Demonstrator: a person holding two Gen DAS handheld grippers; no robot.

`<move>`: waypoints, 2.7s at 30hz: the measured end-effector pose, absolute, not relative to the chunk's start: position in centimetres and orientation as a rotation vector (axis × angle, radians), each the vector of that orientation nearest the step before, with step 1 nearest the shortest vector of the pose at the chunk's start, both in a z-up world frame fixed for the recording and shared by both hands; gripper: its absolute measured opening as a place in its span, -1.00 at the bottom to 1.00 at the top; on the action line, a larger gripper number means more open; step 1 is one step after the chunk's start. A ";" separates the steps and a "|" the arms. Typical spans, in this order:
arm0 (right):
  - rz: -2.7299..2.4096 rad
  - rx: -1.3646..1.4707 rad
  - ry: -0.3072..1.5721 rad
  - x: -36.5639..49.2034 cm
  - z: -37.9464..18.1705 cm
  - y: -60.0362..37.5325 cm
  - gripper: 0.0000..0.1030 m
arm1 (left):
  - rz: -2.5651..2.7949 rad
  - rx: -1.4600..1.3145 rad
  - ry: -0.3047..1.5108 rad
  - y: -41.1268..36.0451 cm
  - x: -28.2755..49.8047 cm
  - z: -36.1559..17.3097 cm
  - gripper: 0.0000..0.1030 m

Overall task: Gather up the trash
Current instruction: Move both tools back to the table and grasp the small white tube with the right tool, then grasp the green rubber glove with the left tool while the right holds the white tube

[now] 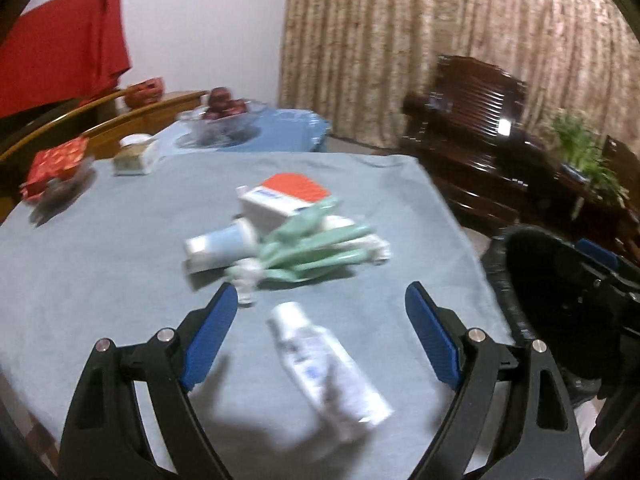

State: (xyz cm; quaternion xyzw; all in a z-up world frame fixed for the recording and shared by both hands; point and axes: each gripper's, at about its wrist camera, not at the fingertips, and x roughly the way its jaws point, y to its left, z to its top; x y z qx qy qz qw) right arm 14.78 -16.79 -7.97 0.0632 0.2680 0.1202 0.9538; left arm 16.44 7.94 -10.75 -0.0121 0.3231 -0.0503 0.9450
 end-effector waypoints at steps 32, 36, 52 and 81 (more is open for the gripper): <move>0.568 -0.025 0.882 20.9 -17.6 0.5 -0.26 | 0.091 -0.117 0.752 19.2 17.6 -16.4 0.52; 0.624 -0.017 0.871 20.3 -17.2 0.5 -0.70 | 0.091 -0.123 0.754 19.2 17.6 -16.6 0.52; 0.604 0.010 0.863 19.9 -16.2 -0.8 -0.94 | 0.068 -0.117 0.763 18.0 17.7 -16.8 0.52; 0.449 0.074 0.823 22.5 -15.1 -7.6 -0.95 | -0.063 -0.114 0.847 13.0 26.6 -18.5 -0.32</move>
